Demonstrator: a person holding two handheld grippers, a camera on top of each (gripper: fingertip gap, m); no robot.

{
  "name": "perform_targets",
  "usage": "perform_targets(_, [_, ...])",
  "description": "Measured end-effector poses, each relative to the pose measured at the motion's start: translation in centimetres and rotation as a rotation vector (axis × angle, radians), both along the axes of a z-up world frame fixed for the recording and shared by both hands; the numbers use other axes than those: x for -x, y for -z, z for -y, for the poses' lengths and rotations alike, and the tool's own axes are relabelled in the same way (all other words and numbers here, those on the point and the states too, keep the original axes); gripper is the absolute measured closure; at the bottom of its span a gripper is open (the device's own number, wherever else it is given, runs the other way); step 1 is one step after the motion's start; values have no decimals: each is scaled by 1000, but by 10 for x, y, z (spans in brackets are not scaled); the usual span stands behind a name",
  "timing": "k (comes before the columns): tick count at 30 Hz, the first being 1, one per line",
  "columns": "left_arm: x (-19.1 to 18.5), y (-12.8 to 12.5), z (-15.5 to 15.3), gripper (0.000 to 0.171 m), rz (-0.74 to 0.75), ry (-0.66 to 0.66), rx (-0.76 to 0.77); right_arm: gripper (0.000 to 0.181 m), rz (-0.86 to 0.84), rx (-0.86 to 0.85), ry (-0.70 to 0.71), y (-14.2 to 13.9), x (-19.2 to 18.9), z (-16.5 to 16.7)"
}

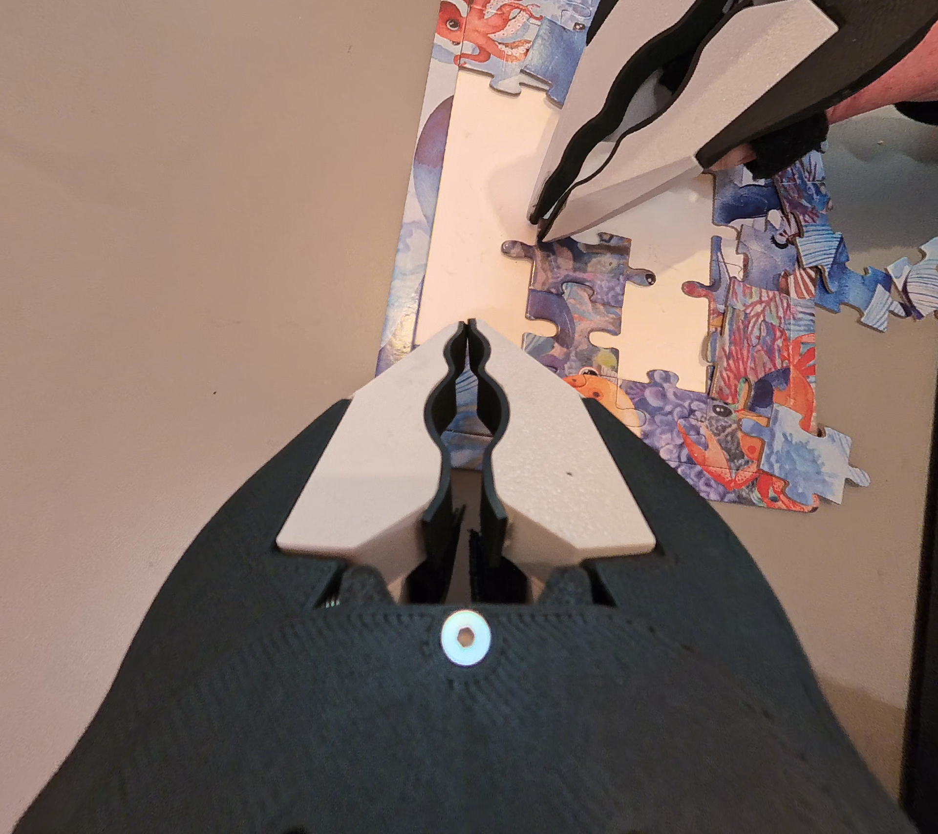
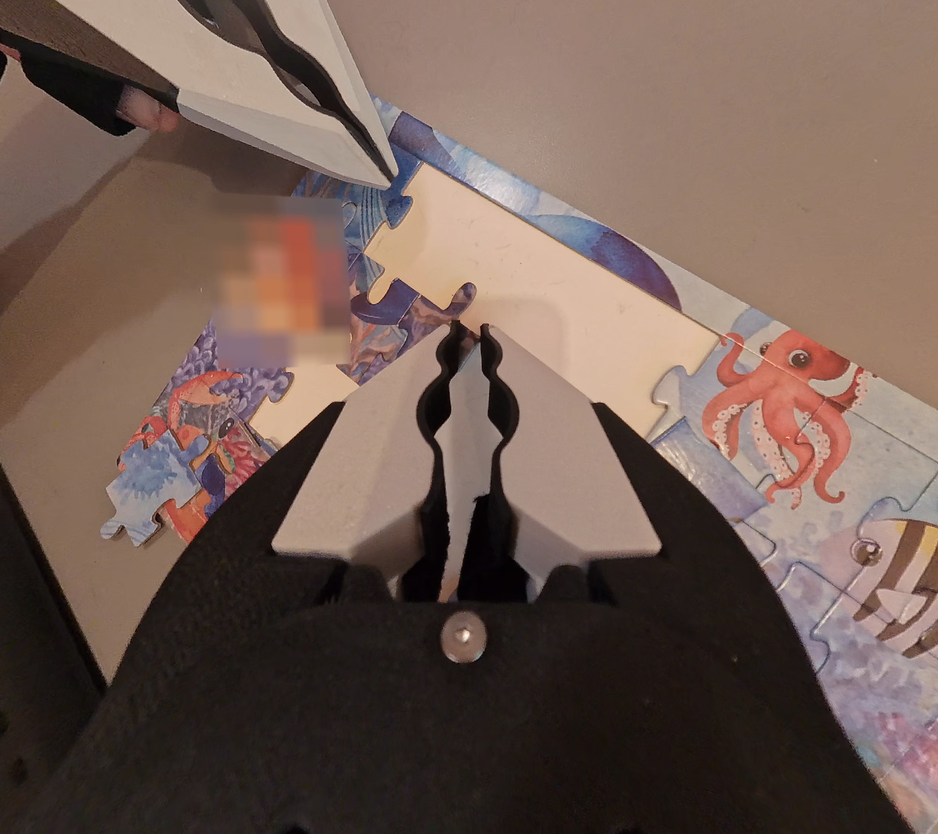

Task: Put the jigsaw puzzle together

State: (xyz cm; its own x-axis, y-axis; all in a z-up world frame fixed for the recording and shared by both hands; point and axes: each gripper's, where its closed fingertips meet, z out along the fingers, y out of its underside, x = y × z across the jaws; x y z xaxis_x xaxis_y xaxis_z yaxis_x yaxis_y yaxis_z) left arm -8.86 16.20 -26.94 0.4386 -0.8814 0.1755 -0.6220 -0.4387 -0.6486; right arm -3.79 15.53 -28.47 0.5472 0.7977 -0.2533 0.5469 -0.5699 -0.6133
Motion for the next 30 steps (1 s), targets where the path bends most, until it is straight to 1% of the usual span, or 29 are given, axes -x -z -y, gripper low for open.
perform_targets(4, [-4,-2,4,171,13,19,6,175,7,-2,-3,0,0,0])
perform_targets(8, [-13,-7,12,171,49,65,15,175,11,-1,-6,0,0,0])
perform_targets(11, [-23,-9,21,171,67,123,18,175,14,1,-9,0,0,0])
perform_targets(17, [-36,-2,30,171,54,184,24,175,8,4,-10,0,0,0])
perform_targets(30, [-29,11,29,171,-13,170,39,175,2,7,-15,0,0,0])
